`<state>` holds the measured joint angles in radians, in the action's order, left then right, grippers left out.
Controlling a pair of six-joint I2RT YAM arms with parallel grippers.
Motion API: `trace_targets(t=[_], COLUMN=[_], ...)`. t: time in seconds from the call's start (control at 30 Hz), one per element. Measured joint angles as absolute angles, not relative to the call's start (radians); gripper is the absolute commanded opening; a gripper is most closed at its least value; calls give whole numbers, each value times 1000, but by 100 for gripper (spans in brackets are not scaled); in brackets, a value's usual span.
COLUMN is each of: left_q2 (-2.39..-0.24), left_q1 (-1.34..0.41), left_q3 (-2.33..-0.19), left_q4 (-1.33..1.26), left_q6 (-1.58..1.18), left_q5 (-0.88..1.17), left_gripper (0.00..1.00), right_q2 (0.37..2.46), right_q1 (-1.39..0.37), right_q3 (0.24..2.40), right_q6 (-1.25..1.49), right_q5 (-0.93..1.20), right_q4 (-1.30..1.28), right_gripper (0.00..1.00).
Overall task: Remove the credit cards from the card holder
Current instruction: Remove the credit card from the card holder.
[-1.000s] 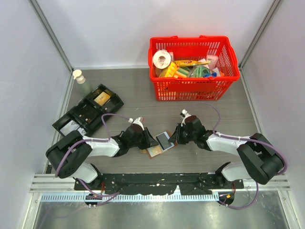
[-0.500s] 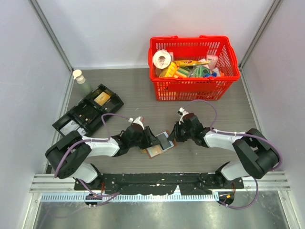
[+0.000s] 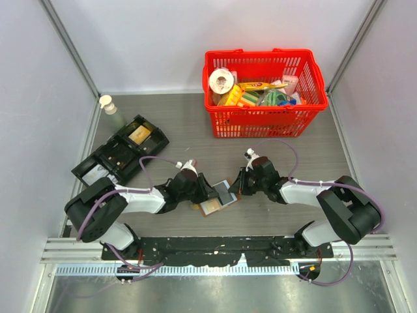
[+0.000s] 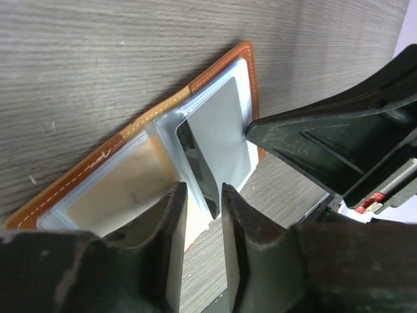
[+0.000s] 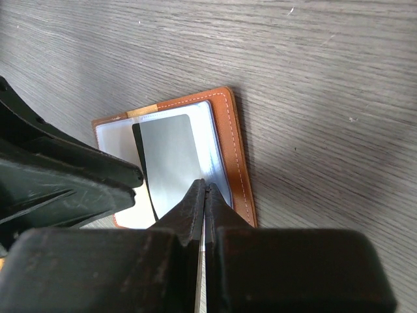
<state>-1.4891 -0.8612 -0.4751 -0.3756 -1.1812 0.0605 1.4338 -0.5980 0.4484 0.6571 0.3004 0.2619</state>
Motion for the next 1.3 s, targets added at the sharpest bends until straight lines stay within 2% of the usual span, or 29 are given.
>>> trace_targets(t=[0.13, 0.3, 0.73, 0.9, 1.0, 1.13, 1.3], left_q2=[-1501, -1493, -1551, -1560, -1564, -1569, -1559], left_q1=[-865, -865, -871, -877, -878, -878, -879], left_q3=[-474, -466, -503, -508, -508, -508, -503], left_q4=[-366, -361, -377, -389, -396, -393, -390], left_q6=[-1190, -1193, -1190, -1189, -1189, -1186, -1185], left_q5=[39, 14, 39, 44, 44, 41, 35], left_gripper=[22, 25, 24, 27, 20, 0, 0], right_q2=[1434, 1434, 1434, 1434, 1434, 1433, 1433], right_q1=[-598, -598, -598, -598, -598, -598, -596], right_q3=[448, 447, 446, 444, 444, 443, 442], right_q6=[657, 659, 661, 662, 664, 665, 666], right_q5=[302, 305, 307, 309, 309, 309, 309], right_q4=[262, 262, 262, 265, 266, 265, 266], right_gripper=[3, 3, 3, 3, 3, 3, 4])
